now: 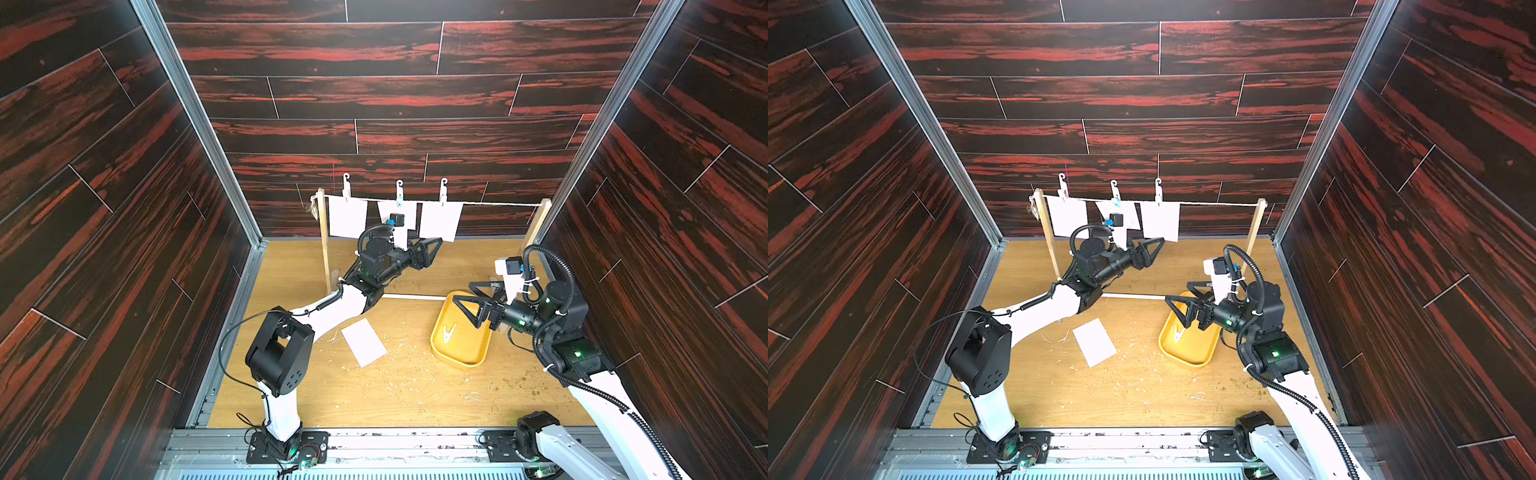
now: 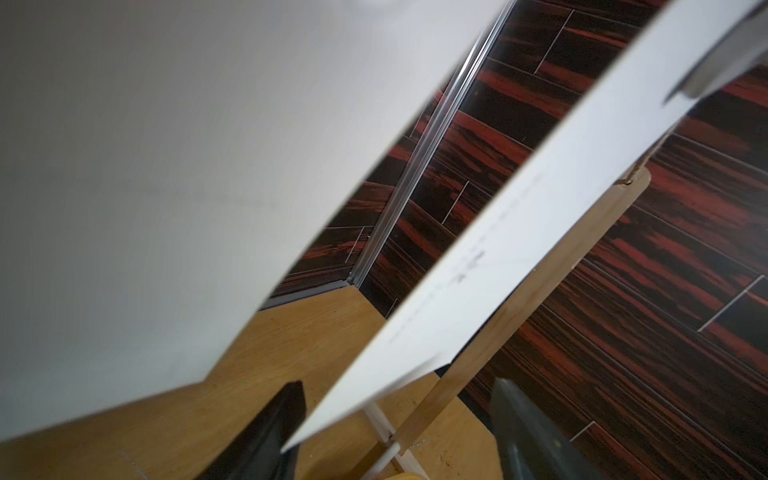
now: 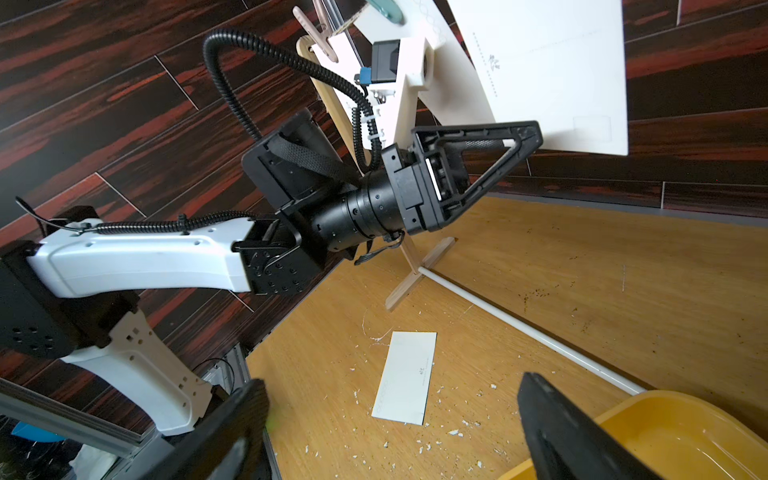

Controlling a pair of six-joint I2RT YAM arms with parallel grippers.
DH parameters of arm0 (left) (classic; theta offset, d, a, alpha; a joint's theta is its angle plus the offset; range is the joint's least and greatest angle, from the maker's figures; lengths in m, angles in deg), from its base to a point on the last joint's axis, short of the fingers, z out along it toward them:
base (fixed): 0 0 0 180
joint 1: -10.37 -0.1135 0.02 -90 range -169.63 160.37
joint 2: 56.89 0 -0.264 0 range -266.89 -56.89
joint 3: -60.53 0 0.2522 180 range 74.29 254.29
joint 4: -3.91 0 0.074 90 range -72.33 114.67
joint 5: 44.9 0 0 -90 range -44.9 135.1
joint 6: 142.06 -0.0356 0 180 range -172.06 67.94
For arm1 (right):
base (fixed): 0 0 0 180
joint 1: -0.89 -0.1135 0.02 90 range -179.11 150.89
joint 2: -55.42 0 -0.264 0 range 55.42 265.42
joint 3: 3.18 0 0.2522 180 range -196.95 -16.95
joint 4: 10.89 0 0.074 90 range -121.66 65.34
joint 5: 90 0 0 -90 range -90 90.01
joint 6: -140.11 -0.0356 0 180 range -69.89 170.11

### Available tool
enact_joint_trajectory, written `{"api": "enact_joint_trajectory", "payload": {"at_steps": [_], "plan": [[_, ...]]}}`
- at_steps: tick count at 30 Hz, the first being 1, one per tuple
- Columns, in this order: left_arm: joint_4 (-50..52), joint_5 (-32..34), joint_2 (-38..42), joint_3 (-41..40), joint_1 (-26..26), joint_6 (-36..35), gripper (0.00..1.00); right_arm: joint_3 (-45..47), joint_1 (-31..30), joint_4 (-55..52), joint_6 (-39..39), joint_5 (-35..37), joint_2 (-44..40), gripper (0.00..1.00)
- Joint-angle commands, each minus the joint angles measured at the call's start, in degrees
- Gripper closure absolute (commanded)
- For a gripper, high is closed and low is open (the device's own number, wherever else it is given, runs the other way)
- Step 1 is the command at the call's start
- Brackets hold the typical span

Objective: Remove the postcards from the strings
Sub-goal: Pinch the postcard on the clothesline, then remove the clamp from the clothesline.

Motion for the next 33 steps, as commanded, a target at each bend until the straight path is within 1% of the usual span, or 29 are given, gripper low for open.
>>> {"api": "enact_joint_trajectory", "payload": {"at_steps": [1, 5, 7, 10, 13, 14, 18, 21, 25, 27, 30, 33], "plan": [[-4.7, -3.5, 2.9, -0.2, -0.1, 1.2, 0.43, -0.3, -0.3, 0.1, 0.6, -0.1, -0.3, 0.03], [-5.9, -4.5, 4.0, -1.4, 0.1, 2.6, 0.55, 0.1, -0.4, 0.6, 0.4, 0.2, -0.1, 0.03], [-6.2, -4.7, 4.8, -2.1, 0.3, 2.9, 0.57, 0.0, -0.4, 0.6, 0.4, 0.5, 0.2, 0.03], [-6.1, -5.1, 5.1, -2.9, 0.4, 3.8, 0.69, 0.0, -0.4, 0.6, 0.3, 0.6, 0.0, 0.04], [-6.4, -6.0, 7.1, -4.1, 0.5, 4.5, 0.75, -0.5, -0.4, 0.6, 0.5, 0.8, -0.2, 0.04], [-6.6, -6.4, 7.3, -4.3, 0.6, 4.9, 0.82, -0.9, -0.4, 0.4, 0.7, 0.9, -0.1, 0.04], [-6.5, -7.5, 7.4, -4.2, 0.8, 6.6, 0.89, -2.8, -0.4, 0.3, 1.0, 0.5, 0.7, 0.04], [-5.4, -7.7, 7.8, -4.0, 0.9, 6.7, 1.00, -4.8, -0.4, 0.3, 1.5, 0.8, 1.8, 0.04], [0.5, -7.7, 8.5, -2.2, 0.7, 5.1, 1.00, -10.7, -0.4, -1.2, 2.8, 1.2, 5.2, 0.04], [4.1, -9.0, 8.6, -0.6, 0.4, 4.4, 1.00, -15.1, -0.4, -3.1, 3.9, 0.5, 8.0, 0.05], [8.0, -10.6, 8.2, 1.4, -0.6, 5.0, 1.00, -21.6, -0.3, -5.9, 5.2, -0.3, 12.2, 0.07], [9.9, -12.9, 7.5, 3.0, -1.6, 6.5, 1.00, -29.4, 0.2, -10.4, 7.1, -0.5, 17.6, 0.08]]}}
